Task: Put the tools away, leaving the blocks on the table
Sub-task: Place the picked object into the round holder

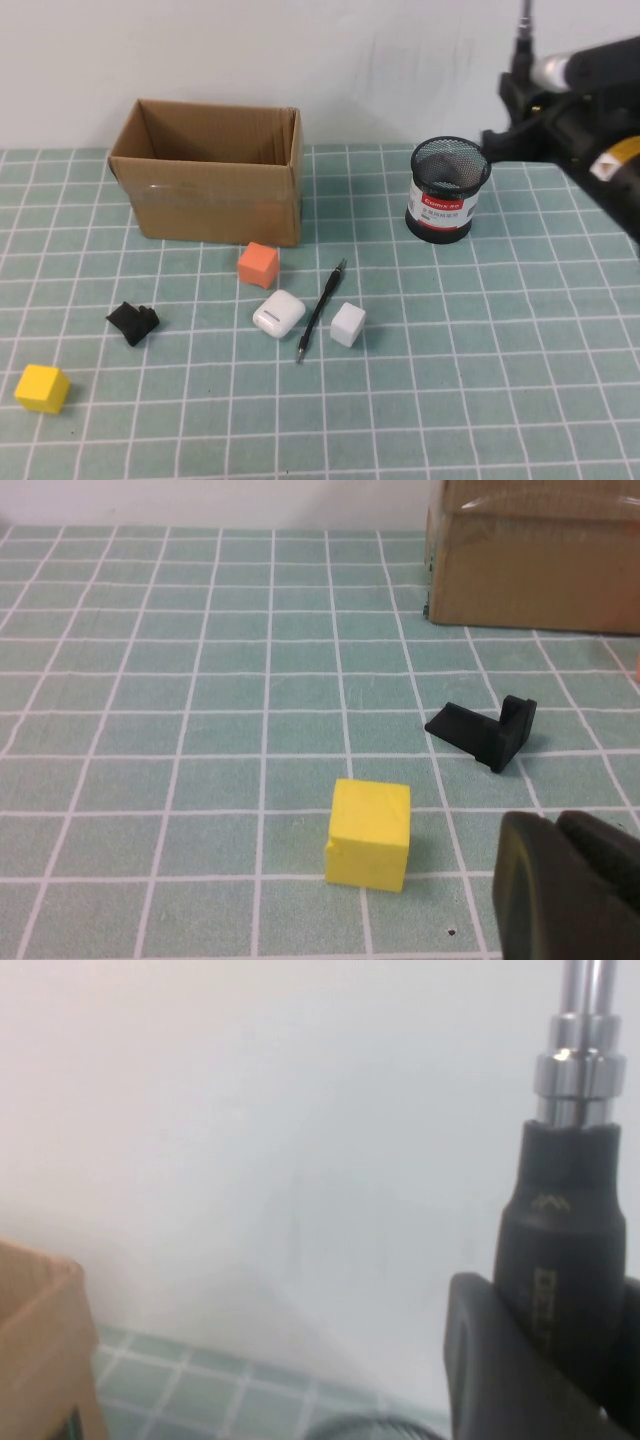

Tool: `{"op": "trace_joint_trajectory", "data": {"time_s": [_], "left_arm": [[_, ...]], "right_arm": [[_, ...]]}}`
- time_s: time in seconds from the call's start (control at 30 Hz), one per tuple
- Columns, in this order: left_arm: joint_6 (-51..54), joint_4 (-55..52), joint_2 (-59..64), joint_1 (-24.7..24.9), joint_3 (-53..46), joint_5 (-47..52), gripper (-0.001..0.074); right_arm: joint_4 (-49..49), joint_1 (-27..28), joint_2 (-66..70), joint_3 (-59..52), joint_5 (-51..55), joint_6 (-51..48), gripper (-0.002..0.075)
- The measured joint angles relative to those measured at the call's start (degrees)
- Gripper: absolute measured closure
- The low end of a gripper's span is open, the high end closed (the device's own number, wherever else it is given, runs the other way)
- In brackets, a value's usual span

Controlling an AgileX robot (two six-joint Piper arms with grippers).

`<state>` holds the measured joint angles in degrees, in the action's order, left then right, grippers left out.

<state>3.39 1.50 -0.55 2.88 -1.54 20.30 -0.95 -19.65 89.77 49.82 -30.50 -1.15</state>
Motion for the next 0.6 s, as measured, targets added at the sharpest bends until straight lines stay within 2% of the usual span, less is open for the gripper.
{"op": "trace_joint_trajectory", "data": {"time_s": [0.3,0.6], "left_arm": [[0.0,0.0,0.0,0.0,0.0,0.0,0.0736],[0.0,0.0,0.0,0.0,0.0,0.0,0.0736]], "right_arm": [[5.5,0.0,18.2,9.7,-12.9,3.1,0.0576],[5.9,0.0,25.7,12.0,-14.6,5.2,0.0576]]}}
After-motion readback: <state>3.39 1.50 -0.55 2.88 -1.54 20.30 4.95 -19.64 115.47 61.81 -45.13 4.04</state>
